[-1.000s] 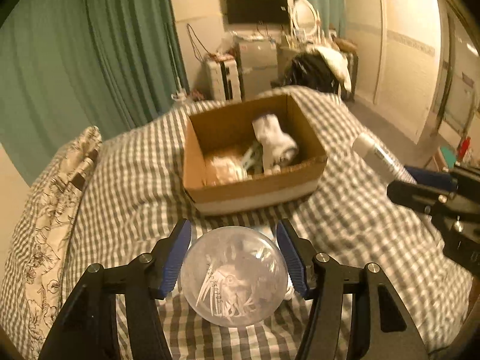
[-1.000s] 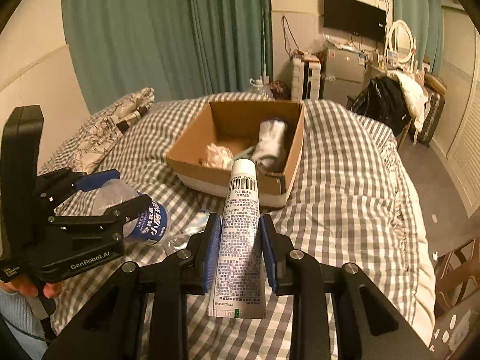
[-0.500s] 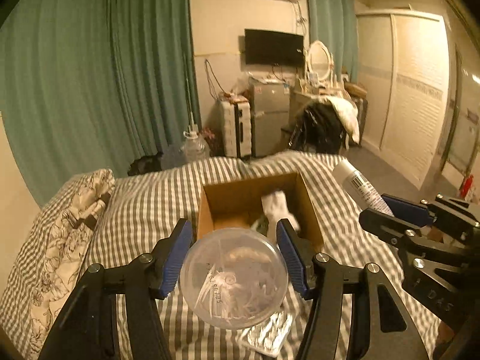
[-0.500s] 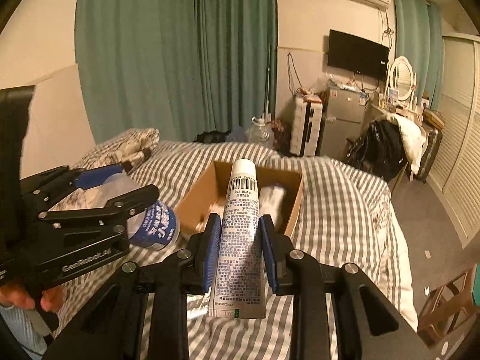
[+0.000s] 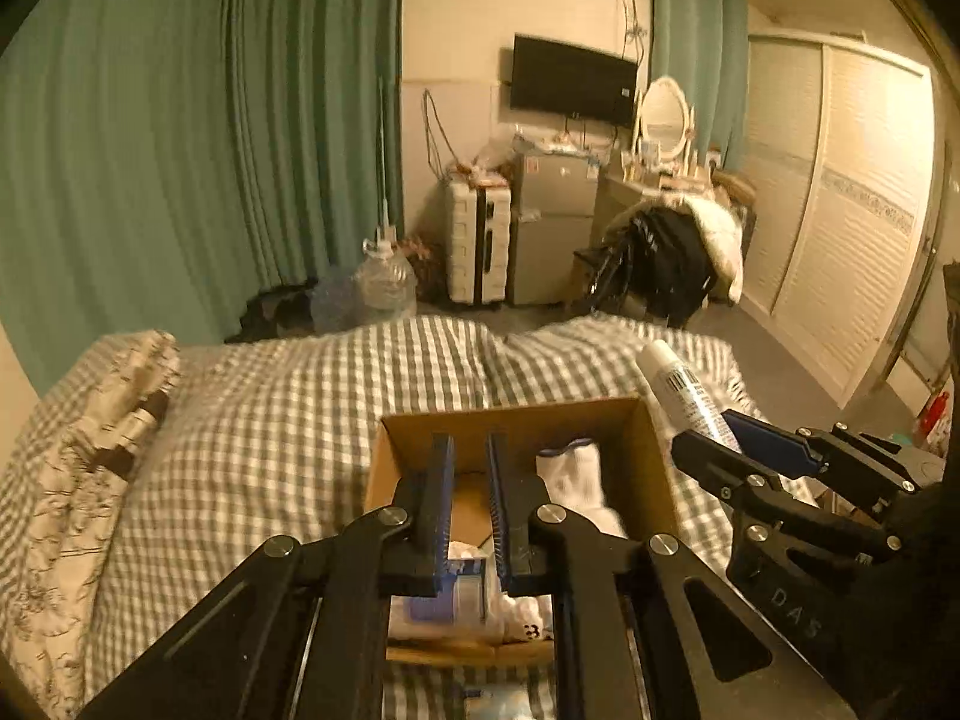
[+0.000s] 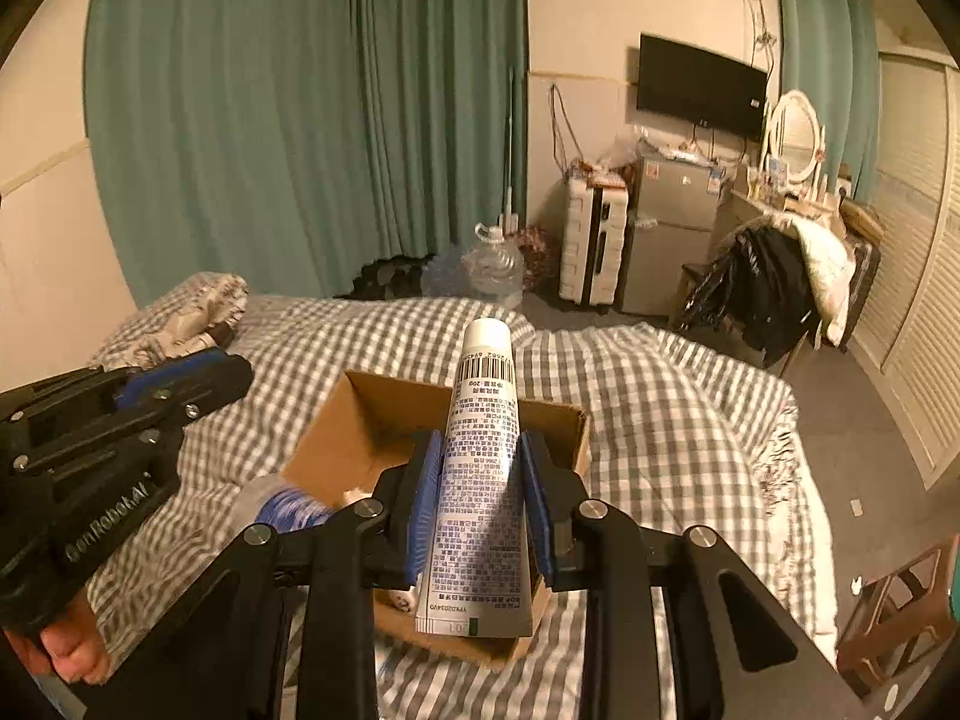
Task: Organize objects
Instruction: 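Lower the bottle and tube into the box and open both grippers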
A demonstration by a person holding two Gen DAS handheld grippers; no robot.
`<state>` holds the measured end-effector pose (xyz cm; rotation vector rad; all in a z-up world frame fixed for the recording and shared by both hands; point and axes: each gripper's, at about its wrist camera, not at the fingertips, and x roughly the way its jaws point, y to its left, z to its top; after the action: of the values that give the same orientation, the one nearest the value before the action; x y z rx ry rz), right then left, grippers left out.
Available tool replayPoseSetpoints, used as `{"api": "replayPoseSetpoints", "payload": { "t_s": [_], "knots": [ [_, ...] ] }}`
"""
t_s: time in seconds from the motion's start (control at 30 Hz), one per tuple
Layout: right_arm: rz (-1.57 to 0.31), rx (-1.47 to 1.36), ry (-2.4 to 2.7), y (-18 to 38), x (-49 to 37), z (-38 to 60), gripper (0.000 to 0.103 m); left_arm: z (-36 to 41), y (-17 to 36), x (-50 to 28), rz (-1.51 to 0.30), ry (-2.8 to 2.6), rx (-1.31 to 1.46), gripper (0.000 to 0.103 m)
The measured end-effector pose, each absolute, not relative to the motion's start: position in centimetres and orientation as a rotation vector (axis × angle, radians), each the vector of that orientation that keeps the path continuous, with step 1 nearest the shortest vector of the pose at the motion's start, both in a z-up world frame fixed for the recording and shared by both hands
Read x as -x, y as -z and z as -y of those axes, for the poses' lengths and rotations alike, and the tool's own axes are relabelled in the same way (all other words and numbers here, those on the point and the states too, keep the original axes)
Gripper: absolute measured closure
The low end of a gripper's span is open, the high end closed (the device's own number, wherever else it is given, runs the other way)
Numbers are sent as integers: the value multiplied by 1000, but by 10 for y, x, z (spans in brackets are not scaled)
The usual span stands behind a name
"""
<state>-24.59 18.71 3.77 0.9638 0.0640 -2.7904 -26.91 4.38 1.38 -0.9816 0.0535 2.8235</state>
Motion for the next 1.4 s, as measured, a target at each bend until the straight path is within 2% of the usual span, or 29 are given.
{"api": "replayPoseSetpoints", "payload": {
  "t_s": [0.23,0.33,0.37,0.43,0.47,0.5,0.57,0.63,0.7,0.77,0.9,1.0,1.17,1.4],
  "knots": [
    [5,-1027,2754,15,283,-194,73,-46,37,291,-116,-2791,1083,90],
    [17,-1025,2786,19,282,-202,46,-40,43,291,-111,-2789,1130,87],
    [24,-1017,2796,16,279,-204,44,-38,42,289,-100,-2792,1134,80],
    [23,-998,2814,7,272,-208,40,-33,35,281,-84,-2810,1124,53],
    [12,-986,2828,0,267,-209,36,-31,29,276,-80,-2827,1106,32],
    [-6,-965,2850,-9,260,-210,34,-29,21,268,-75,-2848,1074,24],
    [-36,-932,2880,-25,247,-208,29,-26,7,254,-76,-2864,1029,23],
    [-56,-894,2903,-43,231,-209,23,-23,-8,238,-79,-2887,1001,18],
    [-76,-857,2918,-59,213,-208,17,-20,-22,224,-71,-2910,964,5],
    [-114,-815,2935,-72,194,-207,9,-16,-33,207,-54,-2926,919,4],
    [-196,-785,2967,-83,158,-205,6,-14,-42,177,-51,-2941,871,1],
    [-187,-828,2958,-75,139,-209,5,-15,-32,154,-75,-2958,862,0],
    [-145,-950,2965,-36,116,-219,5,-25,5,129,-111,-2952,913,0],
    [-112,-1147,2889,42,118,-223,5,-46,83,127,-193,-2836,1140,0]
  ]
}}
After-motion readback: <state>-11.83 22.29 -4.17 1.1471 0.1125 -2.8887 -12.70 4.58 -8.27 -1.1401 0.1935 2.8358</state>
